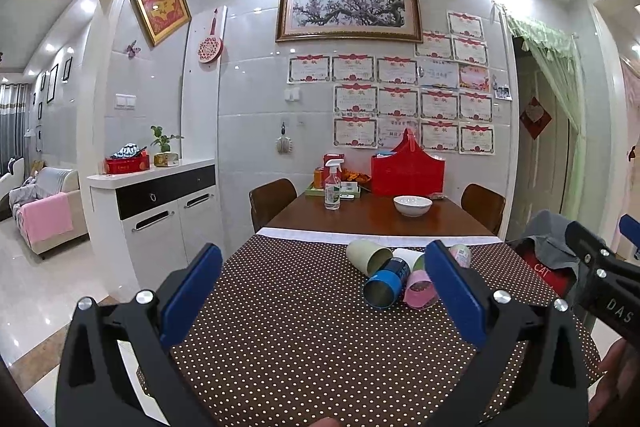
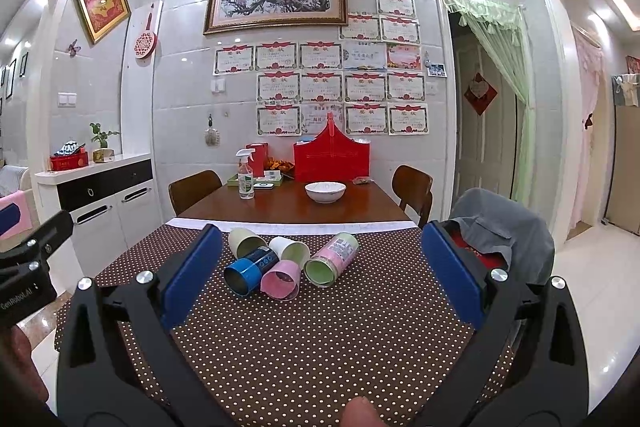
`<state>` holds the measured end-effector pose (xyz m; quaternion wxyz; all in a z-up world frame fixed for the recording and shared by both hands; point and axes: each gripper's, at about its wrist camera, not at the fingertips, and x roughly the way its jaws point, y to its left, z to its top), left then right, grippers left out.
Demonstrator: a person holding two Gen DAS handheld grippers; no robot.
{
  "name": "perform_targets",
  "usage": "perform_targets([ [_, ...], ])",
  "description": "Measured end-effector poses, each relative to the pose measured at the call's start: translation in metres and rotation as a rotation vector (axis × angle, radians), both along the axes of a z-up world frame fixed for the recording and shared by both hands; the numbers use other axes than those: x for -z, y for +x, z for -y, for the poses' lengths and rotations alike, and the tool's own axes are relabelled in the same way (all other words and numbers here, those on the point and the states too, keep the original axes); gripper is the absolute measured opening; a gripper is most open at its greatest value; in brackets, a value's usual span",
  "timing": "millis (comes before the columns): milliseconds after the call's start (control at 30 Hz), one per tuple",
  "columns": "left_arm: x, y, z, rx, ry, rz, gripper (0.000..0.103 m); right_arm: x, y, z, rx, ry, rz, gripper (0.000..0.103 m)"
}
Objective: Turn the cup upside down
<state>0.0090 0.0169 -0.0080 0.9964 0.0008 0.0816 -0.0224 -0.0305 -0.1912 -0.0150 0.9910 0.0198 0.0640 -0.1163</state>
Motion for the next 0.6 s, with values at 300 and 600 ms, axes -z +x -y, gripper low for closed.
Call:
perform_targets([
  [300,0.0017,0.0015,-0.0007,-0.002,0.000,-0.004,0.099,0.0004,0.0013,-0.0014,-0.005,-0.004,0.000,0.098],
  [600,0.0022,0.0029,-0.0008,0.000,0.001,-0.008,0.099,-0.0001,0.0017,-0.0016,-0.004,-0.005,0.002,0.098],
])
